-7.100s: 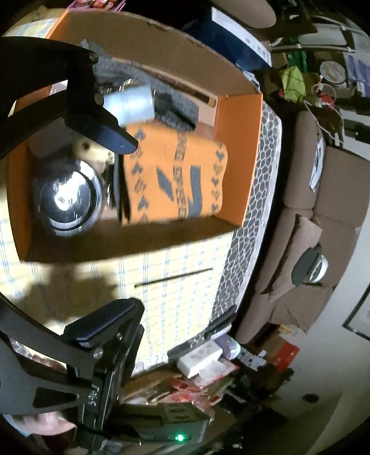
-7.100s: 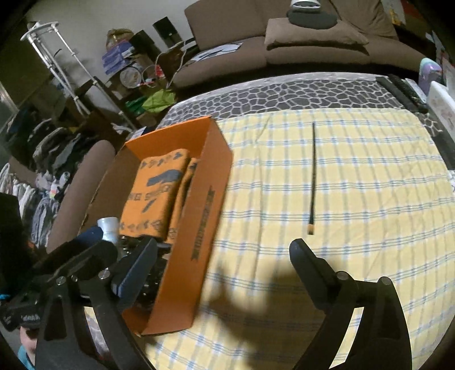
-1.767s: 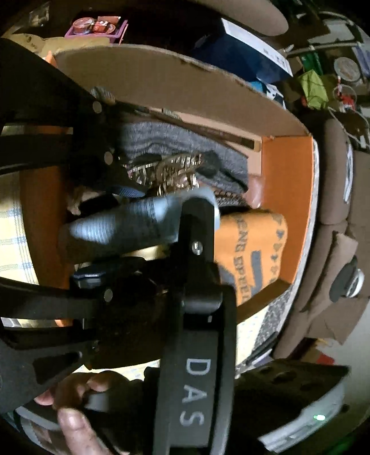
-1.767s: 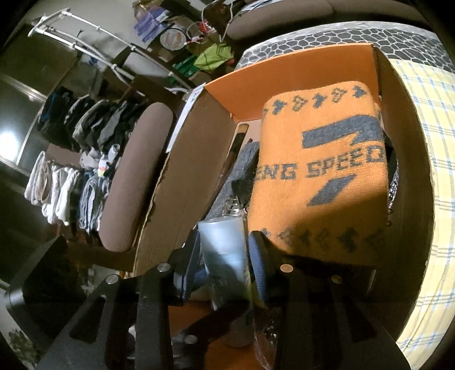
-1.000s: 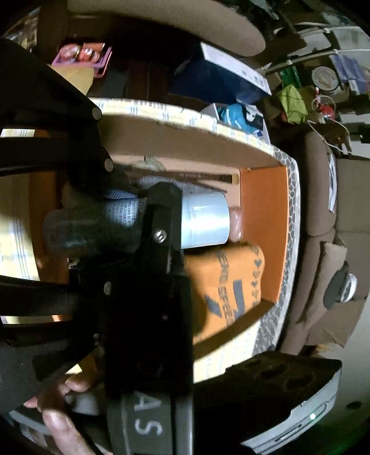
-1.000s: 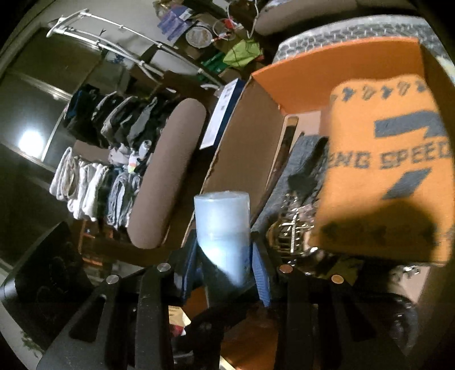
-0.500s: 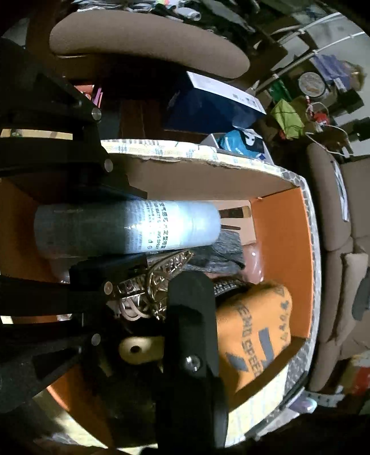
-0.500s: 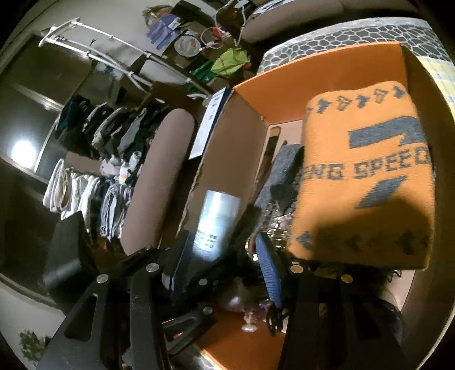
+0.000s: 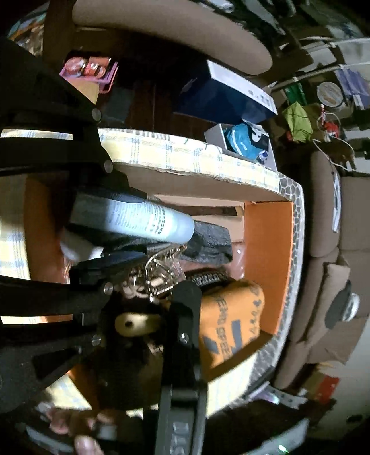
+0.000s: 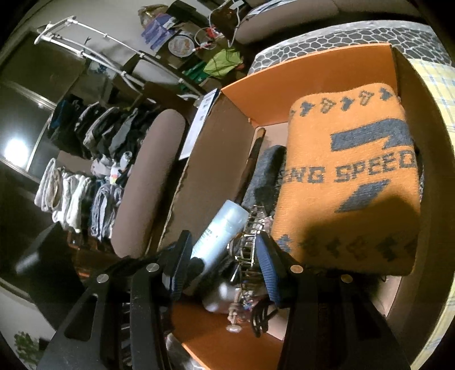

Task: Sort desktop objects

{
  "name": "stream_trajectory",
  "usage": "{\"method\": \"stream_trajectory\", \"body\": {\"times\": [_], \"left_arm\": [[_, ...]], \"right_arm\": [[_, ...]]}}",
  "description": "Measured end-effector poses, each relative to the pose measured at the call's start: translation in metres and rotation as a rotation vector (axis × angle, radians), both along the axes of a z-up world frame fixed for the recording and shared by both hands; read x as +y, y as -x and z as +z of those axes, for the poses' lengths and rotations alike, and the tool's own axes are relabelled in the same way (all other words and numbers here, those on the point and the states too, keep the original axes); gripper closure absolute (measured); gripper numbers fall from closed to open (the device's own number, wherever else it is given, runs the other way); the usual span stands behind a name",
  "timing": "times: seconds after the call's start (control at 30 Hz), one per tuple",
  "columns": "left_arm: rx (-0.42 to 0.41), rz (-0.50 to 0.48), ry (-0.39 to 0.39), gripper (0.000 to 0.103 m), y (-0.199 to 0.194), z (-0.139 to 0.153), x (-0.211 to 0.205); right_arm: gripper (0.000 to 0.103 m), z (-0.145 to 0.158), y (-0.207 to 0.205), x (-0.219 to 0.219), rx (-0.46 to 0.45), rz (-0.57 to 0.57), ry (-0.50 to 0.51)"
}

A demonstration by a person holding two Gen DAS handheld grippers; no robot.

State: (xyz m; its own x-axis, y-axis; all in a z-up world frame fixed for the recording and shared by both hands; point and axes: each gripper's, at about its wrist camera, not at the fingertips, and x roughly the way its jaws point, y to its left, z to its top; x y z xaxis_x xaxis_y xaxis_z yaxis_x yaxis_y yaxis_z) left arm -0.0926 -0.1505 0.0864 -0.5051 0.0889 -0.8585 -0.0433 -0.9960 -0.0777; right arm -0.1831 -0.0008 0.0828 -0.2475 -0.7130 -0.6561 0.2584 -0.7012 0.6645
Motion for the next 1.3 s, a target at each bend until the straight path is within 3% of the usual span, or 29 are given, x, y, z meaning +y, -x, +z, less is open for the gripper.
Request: {"method": "stream_trajectory", "body": {"times": [0.23,0.3,0.33,0.4,0.47,0.6,0.67,0.73,0.9,1.03,1.3], "left_arm": [[0.013,0.02,-0.048,0.069,-0.01,0.005,0.001],[0.03,0.031,-0.058,0.062,-0.015,0.008,0.003],[0.048,0.043,-0.061,0.053,-0.018,0.011,0.004],[0.087,0.072,-0.045,0.04,-0.025,0.016,0.005],[0.129,0.101,-0.014,0.03,-0.033,0.022,0.007],[0.167,0.124,-0.062,0.021,-0.055,0.025,0.005],[0.175,0.13,-0.063,0.01,-0.064,0.025,0.007],[0.176,0.115,-0.069,0.002,-0.073,0.024,0.011],[0.212,0.099,-0.03,0.0,-0.089,0.024,0.024],[0.321,0.104,0.108,0.0,-0.106,0.031,0.041],[0.35,0.088,0.076,0.0,-0.133,0.022,0.06]], "right_arm": [[0.053,0.003,-0.007,0.002,0.021,0.013,-0.059],[0.047,0.008,-0.011,0.005,0.036,0.012,-0.076],[0.044,0.01,-0.014,0.006,0.047,0.011,-0.087],[0.026,0.017,-0.023,0.012,0.079,0.008,-0.125],[0.017,0.024,-0.031,0.015,0.114,0.014,-0.174],[0.008,0.037,-0.048,0.024,0.192,0.012,-0.267],[0.0,0.039,-0.058,0.028,0.218,-0.004,-0.307],[0.0,0.04,-0.072,0.033,0.242,-0.021,-0.336],[0.0,0.042,-0.098,0.042,0.266,-0.047,-0.373],[0.0,0.041,-0.118,0.052,0.323,-0.114,-0.446],[0.0,0.013,-0.15,0.094,0.265,-0.262,-0.508]]}}
